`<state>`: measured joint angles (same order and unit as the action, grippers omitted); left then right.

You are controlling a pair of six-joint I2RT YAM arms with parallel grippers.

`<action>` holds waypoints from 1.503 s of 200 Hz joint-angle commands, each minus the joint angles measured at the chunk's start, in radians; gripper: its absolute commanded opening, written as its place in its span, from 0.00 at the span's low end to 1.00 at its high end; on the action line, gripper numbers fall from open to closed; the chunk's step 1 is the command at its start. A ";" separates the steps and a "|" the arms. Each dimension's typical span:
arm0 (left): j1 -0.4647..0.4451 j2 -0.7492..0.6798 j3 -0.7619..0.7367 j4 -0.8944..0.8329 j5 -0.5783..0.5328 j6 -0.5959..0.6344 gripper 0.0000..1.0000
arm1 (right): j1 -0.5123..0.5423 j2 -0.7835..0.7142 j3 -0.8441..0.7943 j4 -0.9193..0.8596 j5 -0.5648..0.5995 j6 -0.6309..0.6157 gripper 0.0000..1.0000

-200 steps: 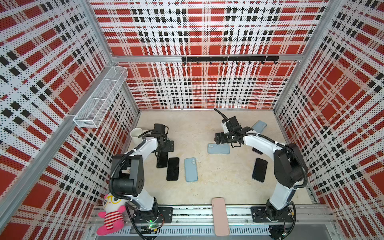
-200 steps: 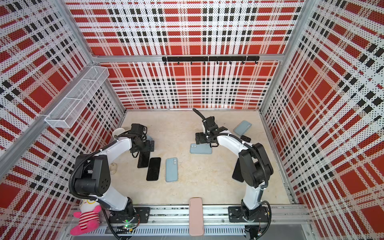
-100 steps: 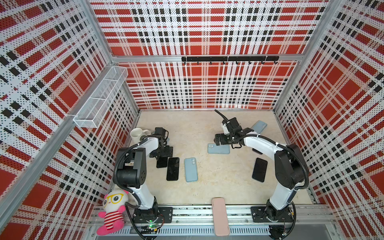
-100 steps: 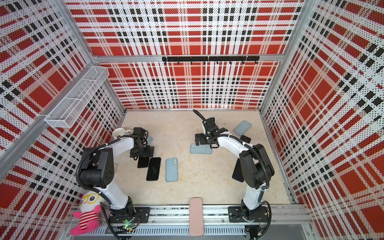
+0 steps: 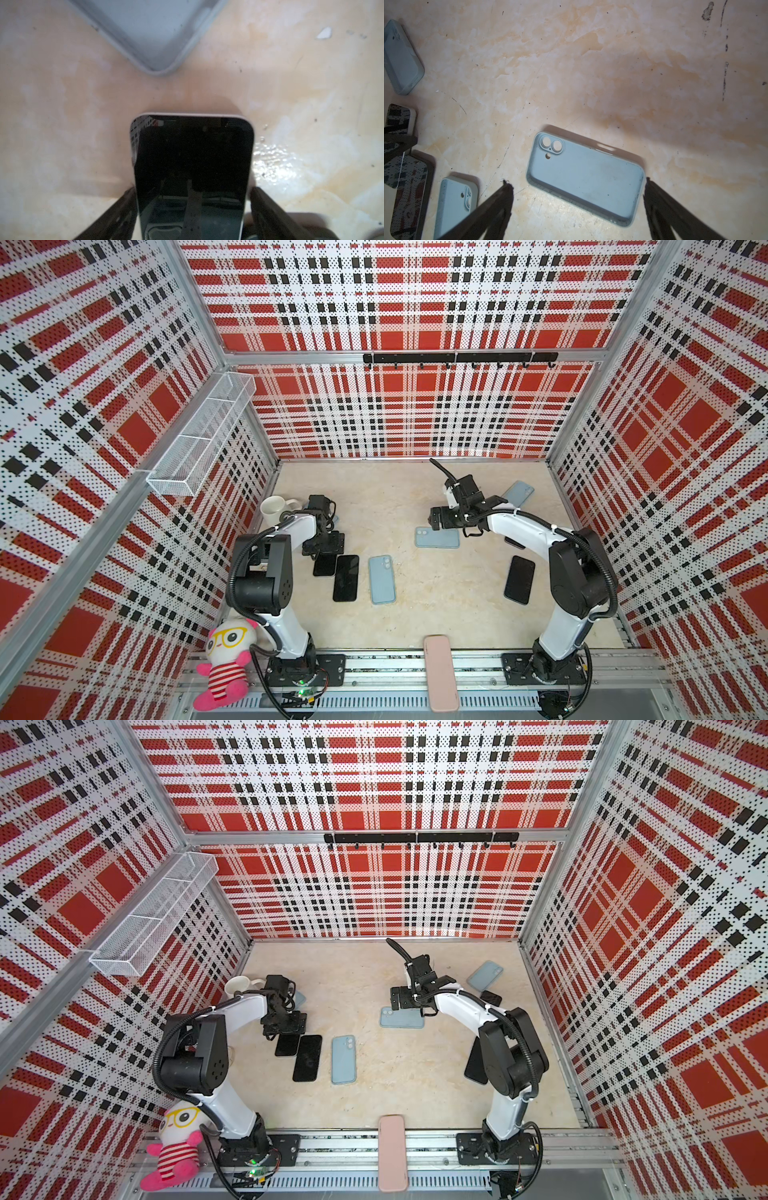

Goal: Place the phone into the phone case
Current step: 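Lower the left gripper onto the black phone beside the mug and grasp it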

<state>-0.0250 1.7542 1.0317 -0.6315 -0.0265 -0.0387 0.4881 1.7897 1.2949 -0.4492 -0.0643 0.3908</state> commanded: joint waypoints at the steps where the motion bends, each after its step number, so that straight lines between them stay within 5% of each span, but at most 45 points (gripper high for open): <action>1: 0.011 0.022 -0.012 -0.025 0.011 0.014 0.81 | 0.003 0.017 0.026 0.015 0.021 -0.003 1.00; 122: -0.060 -0.059 0.136 -0.140 -0.026 -0.018 0.78 | 0.009 0.017 -0.015 0.199 -0.125 -0.044 1.00; 189: -0.028 -0.036 0.089 -0.164 -0.051 -0.004 1.00 | 0.013 0.067 0.034 0.145 -0.120 -0.058 1.00; 300: -0.009 0.059 0.038 -0.096 -0.001 0.006 0.94 | 0.012 0.101 0.056 0.145 -0.115 -0.064 1.00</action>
<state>-0.0395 1.7817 1.0851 -0.7406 -0.0448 -0.0467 0.4946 1.8740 1.3174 -0.2985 -0.1913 0.3370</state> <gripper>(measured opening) 0.963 0.999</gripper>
